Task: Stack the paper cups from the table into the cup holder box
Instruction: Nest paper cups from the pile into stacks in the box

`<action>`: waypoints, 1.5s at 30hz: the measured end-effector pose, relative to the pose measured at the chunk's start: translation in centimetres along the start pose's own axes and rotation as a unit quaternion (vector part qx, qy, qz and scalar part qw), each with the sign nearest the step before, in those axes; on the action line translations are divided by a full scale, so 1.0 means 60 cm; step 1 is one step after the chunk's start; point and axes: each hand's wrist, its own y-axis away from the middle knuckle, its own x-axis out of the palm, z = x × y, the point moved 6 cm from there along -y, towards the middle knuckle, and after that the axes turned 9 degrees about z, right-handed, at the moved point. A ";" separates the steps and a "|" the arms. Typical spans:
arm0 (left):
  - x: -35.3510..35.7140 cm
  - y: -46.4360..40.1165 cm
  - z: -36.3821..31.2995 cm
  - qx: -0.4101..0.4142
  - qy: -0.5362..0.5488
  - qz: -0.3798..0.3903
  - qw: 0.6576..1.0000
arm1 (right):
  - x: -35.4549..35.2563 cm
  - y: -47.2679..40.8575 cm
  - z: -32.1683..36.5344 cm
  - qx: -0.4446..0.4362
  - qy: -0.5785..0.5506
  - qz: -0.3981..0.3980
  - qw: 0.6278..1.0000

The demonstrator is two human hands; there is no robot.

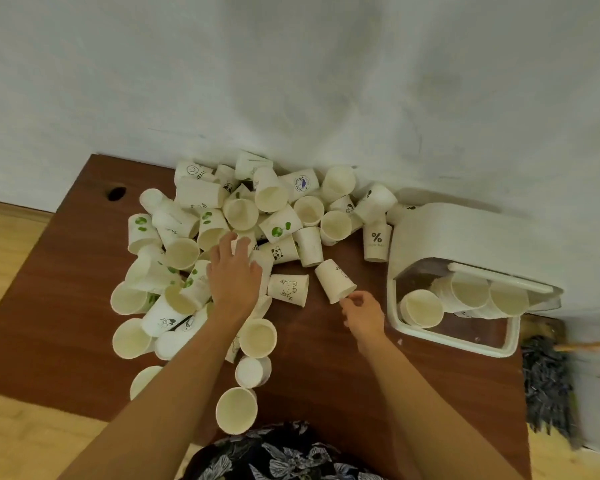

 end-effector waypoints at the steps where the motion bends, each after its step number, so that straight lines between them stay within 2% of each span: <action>1: -0.002 -0.006 0.004 -0.003 0.007 0.006 1.000 | 0.006 -0.006 0.000 0.016 -0.028 -0.006 0.999; 7: 0.007 -0.029 0.041 -0.036 0.004 0.078 0.996 | 0.037 -0.022 0.000 0.087 -0.173 -0.002 0.981; 11: 0.011 -0.034 0.053 -0.031 -0.016 0.115 0.993 | 0.044 -0.030 -0.004 0.096 -0.243 -0.005 0.965; 14: 0.013 -0.033 0.053 -0.002 0.006 0.130 0.992 | 0.040 -0.025 0.002 0.087 -0.257 -0.011 0.963; 19: -0.003 -0.018 0.029 0.059 0.034 0.100 0.993 | 0.017 0.007 0.015 0.044 -0.231 -0.018 0.972; 23: -0.026 0.016 -0.026 0.115 0.066 0.057 0.990 | -0.017 0.064 0.033 -0.037 -0.168 -0.046 0.984; 27: -0.016 0.059 -0.091 0.167 0.125 0.078 0.975 | -0.062 0.114 0.017 -0.111 -0.101 -0.097 0.984; 31: 0.023 0.102 -0.156 0.209 0.165 0.123 0.956 | -0.127 0.171 -0.004 -0.163 -0.029 -0.171 0.971; 36: 0.068 0.146 -0.241 0.266 0.154 0.142 0.941 | -0.225 0.226 -0.029 -0.217 -0.015 -0.254 0.942; 41: 0.113 0.179 -0.326 0.325 0.134 0.152 0.924 | -0.297 0.244 -0.049 -0.242 -0.025 -0.267 0.932; 45: 0.138 0.191 -0.375 0.353 0.122 0.116 0.920 | -0.335 0.243 -0.066 -0.252 -0.018 -0.266 0.930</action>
